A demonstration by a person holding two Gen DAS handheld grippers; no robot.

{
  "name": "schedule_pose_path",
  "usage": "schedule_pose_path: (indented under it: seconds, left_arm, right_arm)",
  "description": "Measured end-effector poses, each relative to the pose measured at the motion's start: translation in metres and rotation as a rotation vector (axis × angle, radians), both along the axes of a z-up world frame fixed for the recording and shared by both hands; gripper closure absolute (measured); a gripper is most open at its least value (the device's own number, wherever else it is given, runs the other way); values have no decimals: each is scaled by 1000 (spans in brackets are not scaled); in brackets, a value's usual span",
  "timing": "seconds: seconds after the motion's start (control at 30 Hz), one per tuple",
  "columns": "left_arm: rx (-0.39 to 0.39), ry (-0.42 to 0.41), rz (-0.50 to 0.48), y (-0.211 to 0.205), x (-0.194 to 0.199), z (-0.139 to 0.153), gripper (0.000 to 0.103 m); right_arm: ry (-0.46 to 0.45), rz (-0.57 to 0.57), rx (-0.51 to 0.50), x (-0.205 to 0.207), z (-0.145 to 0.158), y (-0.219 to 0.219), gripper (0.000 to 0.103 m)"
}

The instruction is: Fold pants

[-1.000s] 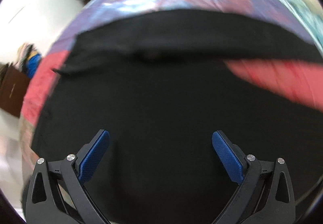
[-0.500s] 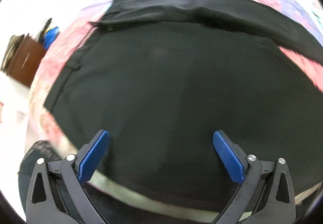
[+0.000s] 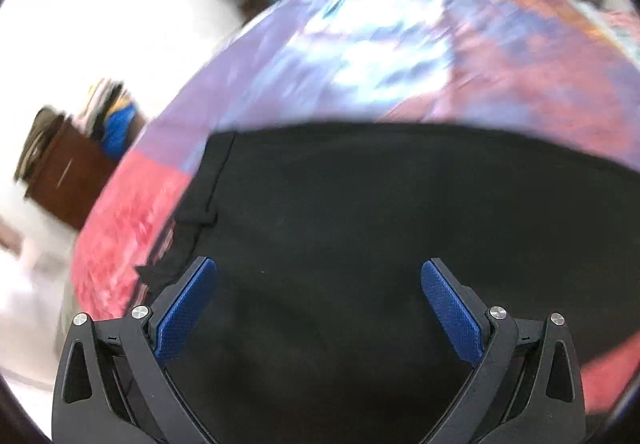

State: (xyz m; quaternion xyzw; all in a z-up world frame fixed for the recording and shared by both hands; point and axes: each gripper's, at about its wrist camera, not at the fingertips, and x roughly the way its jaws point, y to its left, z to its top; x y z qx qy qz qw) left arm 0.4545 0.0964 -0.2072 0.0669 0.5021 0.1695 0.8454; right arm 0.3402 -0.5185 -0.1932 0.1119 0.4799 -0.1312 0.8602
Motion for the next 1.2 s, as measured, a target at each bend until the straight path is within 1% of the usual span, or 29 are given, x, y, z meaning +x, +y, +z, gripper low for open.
schedule_pose_path:
  seconds: [0.03, 0.07, 0.1, 0.13, 0.2, 0.3, 0.33, 0.37, 0.4, 0.43, 0.47, 0.5, 0.53, 0.63, 0.73, 0.8, 0.87, 0.9, 0.93, 0.97, 1.0, 1.03, 1.07, 1.1, 1.13, 1.17, 1.2]
  left_arm:
    - [-7, 33, 12, 5, -1, -18, 0]
    - [-62, 2, 8, 11, -5, -29, 0]
    - [-117, -88, 18, 18, -13, -32, 1]
    - [-120, -98, 15, 18, -14, -32, 1]
    - [-94, -103, 13, 14, -12, -34, 1]
    - [-106, -113, 13, 11, -13, -33, 1]
    - [-106, -115, 12, 12, -15, -32, 1]
    - [-106, -117, 12, 13, -14, -32, 1]
    - [-106, -118, 12, 13, -12, -33, 1]
    - [-105, -119, 12, 11, -17, -32, 1]
    - [-104, -119, 13, 10, -15, -32, 1]
    - [-105, -120, 13, 13, -22, -29, 1]
    - [-104, -121, 12, 15, -31, -26, 1]
    - [-104, -120, 13, 15, -29, -26, 1]
    - [-99, -113, 13, 15, -34, -22, 1]
    - [-95, -98, 20, 15, -33, -20, 0]
    - [-78, -64, 29, 13, -31, -15, 0]
    - [-70, -36, 37, 11, -32, -12, 0]
    - [-70, -18, 44, 10, -33, -9, 0]
    - [-78, 6, 55, 9, -38, -3, 1]
    - [-91, 11, 62, 8, -44, 2, 1]
    - [-105, 4, 65, 7, -52, 8, 1]
    - [-119, -5, 66, 6, -60, 13, 1]
    - [-139, -20, 64, 6, -72, 20, 1]
    - [-160, -31, 59, 5, -84, 24, 1]
    - [-179, -40, 52, 4, -95, 27, 1]
    - [-199, -44, 33, 3, -111, 29, 1]
  right_arm:
    - [14, -10, -12, 24, -4, -24, 13]
    - [37, -14, -4, 38, -8, -40, 13]
    - [62, -28, 4, 54, -11, -58, 13]
    - [78, -43, 28, 72, -16, -76, 13]
    - [111, -57, 90, 103, -26, -99, 13]
    - [139, -59, 103, 130, -42, -102, 13]
    - [150, -50, 97, 140, -48, -99, 22]
    - [164, -34, 91, 147, -53, -94, 37]
    - [171, -17, 80, 151, -56, -89, 66]
    - [146, -26, 37, 149, -51, -83, 85]
    - [106, -28, -2, 142, -42, -76, 91]
    - [64, -15, -20, 131, -32, -67, 93]
    - [3, 21, -41, 115, -16, -55, 95]
    - [-131, 150, -88, 49, 31, -15, 95]
    - [-232, 232, -110, -42, 67, 24, 96]
    - [-275, 256, -130, -114, 82, 49, 96]
    - [-268, 242, -146, -187, 77, 68, 96]
    - [-249, 226, -155, -208, 70, 72, 96]
    - [-198, 186, -157, -232, 52, 72, 96]
    - [-125, 135, -169, -247, 33, 68, 96]
    - [-37, 66, -195, -258, 15, 62, 93]
    - [21, 7, -209, -266, 2, 56, 79]
    - [76, -64, -196, -276, -6, 46, 67]
    - [89, -146, -168, -286, -4, 36, 45]
    - [42, -202, -158, -294, 3, 32, 39]
    - [-14, -251, -152, -303, 14, 31, 37]
    - [-62, -285, -142, -311, 23, 32, 33]
